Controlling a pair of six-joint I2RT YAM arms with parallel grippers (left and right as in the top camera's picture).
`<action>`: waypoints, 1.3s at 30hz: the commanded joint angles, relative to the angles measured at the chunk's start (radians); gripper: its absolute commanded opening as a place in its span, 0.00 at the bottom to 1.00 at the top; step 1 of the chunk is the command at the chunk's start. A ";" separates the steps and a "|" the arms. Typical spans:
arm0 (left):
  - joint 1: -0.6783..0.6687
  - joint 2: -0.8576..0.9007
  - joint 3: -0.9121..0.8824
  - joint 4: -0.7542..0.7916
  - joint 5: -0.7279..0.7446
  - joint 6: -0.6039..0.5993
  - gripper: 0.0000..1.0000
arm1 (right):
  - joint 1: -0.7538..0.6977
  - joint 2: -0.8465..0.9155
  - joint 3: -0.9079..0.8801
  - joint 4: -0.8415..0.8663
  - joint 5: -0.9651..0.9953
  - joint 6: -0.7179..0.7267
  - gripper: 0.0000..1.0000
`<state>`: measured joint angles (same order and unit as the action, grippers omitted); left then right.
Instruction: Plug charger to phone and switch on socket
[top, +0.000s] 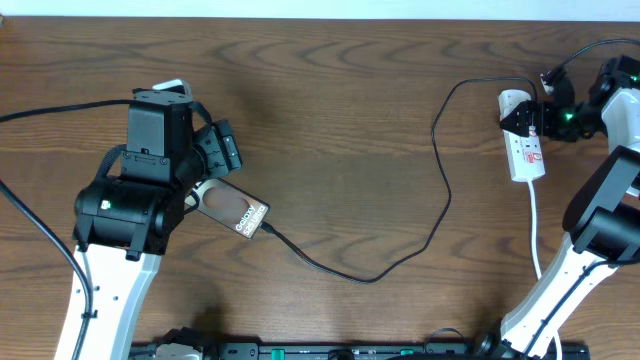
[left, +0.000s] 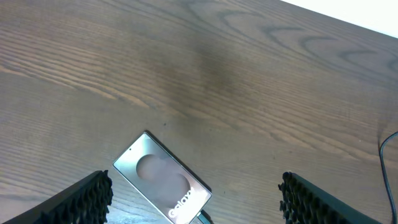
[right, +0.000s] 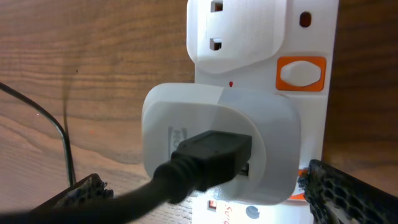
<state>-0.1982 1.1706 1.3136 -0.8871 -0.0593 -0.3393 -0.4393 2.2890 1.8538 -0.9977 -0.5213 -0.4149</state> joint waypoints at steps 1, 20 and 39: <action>-0.003 0.000 0.019 -0.008 -0.020 0.002 0.85 | 0.012 0.009 -0.003 -0.005 -0.009 0.029 0.99; -0.003 0.000 0.019 -0.017 -0.020 0.002 0.85 | 0.082 0.009 -0.003 -0.004 -0.009 0.112 0.94; -0.003 0.000 0.019 -0.017 -0.020 0.002 0.85 | 0.090 0.009 -0.003 -0.013 0.040 0.146 0.89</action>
<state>-0.1982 1.1706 1.3136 -0.9016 -0.0593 -0.3393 -0.3908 2.2826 1.8618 -0.9909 -0.4461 -0.2947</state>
